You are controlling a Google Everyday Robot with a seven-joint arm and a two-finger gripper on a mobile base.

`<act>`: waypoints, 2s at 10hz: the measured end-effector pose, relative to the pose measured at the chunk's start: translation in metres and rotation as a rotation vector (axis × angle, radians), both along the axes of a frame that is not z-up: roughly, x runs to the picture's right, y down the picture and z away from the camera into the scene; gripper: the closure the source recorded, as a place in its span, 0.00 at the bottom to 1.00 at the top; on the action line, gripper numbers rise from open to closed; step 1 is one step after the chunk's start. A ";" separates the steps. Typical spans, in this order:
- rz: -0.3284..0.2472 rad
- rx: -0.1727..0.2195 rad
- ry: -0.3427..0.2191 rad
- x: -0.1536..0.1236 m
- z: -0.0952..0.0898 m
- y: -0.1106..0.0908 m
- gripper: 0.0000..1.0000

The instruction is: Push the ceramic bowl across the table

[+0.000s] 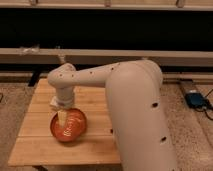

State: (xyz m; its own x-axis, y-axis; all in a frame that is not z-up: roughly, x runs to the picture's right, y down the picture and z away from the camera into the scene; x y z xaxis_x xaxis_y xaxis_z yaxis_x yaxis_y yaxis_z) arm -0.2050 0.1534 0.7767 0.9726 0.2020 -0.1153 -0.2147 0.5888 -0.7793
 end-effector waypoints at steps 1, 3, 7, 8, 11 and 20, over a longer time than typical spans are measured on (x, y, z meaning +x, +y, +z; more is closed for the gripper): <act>-0.015 -0.025 0.005 0.000 0.003 0.012 0.20; -0.041 -0.060 0.002 -0.005 0.009 0.027 0.20; -0.062 -0.128 0.015 -0.003 0.041 0.050 0.20; -0.063 -0.140 0.020 -0.004 0.046 0.051 0.20; -0.064 -0.134 0.022 -0.003 0.050 0.046 0.20; 0.036 -0.014 0.026 0.033 0.092 -0.024 0.20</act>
State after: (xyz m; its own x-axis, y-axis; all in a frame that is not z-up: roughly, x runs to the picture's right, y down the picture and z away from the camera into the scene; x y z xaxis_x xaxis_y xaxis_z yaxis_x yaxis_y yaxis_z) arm -0.1724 0.1298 0.8688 0.9614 0.2352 -0.1430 -0.2556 0.5696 -0.7811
